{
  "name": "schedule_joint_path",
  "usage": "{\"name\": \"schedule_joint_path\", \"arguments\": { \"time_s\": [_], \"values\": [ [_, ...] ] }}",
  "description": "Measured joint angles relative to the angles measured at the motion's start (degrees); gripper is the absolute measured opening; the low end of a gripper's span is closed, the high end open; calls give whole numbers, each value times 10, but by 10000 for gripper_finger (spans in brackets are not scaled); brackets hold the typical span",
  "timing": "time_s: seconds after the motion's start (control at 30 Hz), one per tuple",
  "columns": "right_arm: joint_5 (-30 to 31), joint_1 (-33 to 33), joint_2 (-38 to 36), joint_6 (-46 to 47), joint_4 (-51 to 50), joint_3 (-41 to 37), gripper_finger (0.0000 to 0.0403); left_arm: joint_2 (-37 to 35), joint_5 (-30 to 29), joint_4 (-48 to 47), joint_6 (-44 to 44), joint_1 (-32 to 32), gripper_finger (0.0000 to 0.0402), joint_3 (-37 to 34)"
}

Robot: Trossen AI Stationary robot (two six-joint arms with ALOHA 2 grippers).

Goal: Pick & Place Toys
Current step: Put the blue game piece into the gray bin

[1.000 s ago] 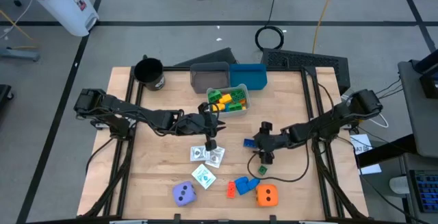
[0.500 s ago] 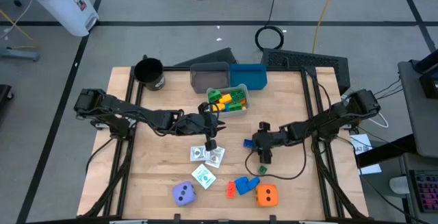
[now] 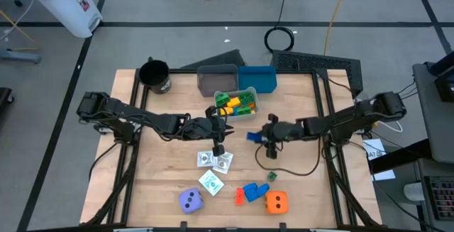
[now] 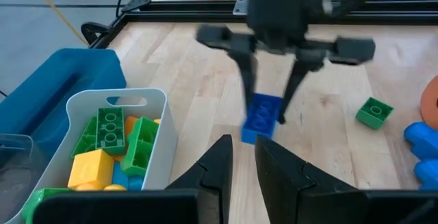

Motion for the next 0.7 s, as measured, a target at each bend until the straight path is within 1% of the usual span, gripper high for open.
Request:
{"name": "schedule_joint_path", "arguments": {
  "time_s": [0.07, 0.13, 0.2, 0.3, 0.5, 0.63, 0.7],
  "values": [
    [0, -19, -13, -34, 41, 0, 156, 0, 0, 0, 1, 0, 72, 0],
    [0, -41, -18, -70, 84, 0, 159, 0, 0, 1, 1, 0, 72, 0],
    [-1, -68, -18, -101, 128, 1, 153, 0, 0, 1, 0, 0, 72, 0],
    [-3, -114, -18, -127, 164, 1, 136, 0, 0, 1, -2, 0, 72, 0],
    [-63, -217, -17, -116, 164, 1, 135, 0, 0, 1, -1, 0, 72, 0],
    [-94, -258, 0, -116, 154, 1, 154, 0, 0, 0, -1, 0, 72, 0],
    [-115, -268, 18, -116, 163, 1, 156, 0, 0, 1, 1, 1, 72, 0]
  ]
}}
